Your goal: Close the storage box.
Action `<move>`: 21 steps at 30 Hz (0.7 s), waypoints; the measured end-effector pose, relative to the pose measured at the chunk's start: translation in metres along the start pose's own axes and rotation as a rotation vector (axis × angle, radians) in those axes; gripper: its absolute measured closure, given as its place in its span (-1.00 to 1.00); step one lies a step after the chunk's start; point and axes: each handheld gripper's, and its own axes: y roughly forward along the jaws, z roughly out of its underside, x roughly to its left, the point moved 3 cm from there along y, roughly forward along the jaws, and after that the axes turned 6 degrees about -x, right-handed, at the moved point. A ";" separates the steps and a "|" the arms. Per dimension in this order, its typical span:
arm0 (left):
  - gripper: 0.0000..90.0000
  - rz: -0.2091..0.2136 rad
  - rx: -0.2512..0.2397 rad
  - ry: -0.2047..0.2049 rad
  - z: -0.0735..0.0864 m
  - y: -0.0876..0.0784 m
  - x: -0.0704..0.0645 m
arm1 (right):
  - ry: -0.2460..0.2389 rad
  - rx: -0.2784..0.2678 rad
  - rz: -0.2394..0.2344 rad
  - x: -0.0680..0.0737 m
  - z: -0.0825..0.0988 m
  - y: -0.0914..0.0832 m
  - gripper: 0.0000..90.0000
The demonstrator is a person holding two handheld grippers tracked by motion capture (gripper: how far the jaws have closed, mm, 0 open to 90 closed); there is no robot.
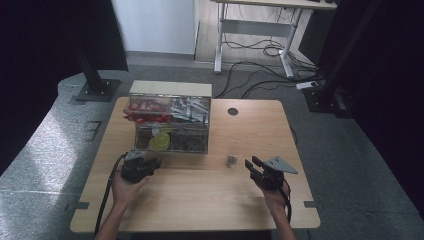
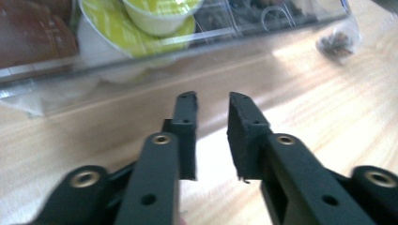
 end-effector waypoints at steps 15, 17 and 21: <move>0.07 -0.046 0.021 0.073 0.035 -0.017 -0.008 | 0.013 0.082 0.020 -0.025 0.037 -0.031 -0.06; 0.07 -0.049 0.022 0.064 0.039 -0.019 -0.006 | 0.021 0.103 0.032 -0.029 0.044 -0.033 -0.08; 0.04 -0.057 0.039 0.049 0.049 -0.021 -0.002 | 0.032 0.133 0.044 -0.034 0.053 -0.032 -0.09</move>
